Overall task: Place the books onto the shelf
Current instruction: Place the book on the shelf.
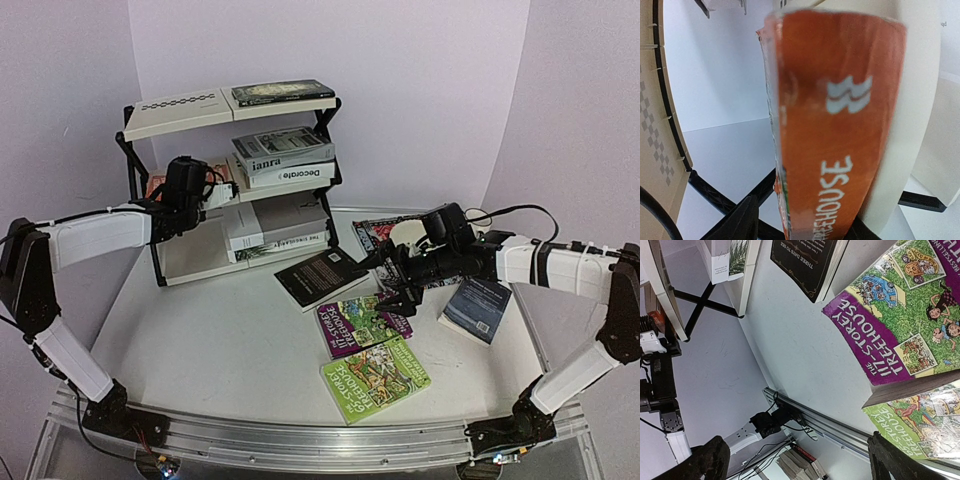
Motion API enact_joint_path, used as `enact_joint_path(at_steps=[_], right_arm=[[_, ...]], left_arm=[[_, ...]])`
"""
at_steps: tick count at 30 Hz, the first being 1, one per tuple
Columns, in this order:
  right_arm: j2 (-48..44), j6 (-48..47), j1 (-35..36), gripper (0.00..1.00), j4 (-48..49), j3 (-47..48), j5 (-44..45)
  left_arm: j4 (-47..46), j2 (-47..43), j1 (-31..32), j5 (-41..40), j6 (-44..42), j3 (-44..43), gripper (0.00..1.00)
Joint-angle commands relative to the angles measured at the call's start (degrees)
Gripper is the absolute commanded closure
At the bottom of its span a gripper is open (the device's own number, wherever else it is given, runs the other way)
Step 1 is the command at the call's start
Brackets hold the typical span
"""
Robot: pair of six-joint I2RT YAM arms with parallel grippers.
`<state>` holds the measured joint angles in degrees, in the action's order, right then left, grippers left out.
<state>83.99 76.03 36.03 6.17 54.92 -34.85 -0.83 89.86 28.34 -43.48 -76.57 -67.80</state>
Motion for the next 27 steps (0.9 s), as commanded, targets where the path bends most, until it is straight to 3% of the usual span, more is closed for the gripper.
enact_joint_path(at_steps=[1, 14, 27], right_arm=[[-0.8, -1.0, -0.3, 0.04, -1.2, 2.1, 0.0], [-0.8, -0.9, -0.3, 0.04, -1.3, 2.1, 0.2], [-1.6, -1.0, -0.3, 0.04, -1.5, 1.6, 0.1]], left_arm=[[3.6, -3.3, 0.6, -1.0, 3.1, -4.5, 0.48], [11.2, -2.5, 4.7, -2.0, 9.3, -8.4, 0.47], [17.5, 0.3, 3.2, 3.5, 13.6, -11.9, 0.47]])
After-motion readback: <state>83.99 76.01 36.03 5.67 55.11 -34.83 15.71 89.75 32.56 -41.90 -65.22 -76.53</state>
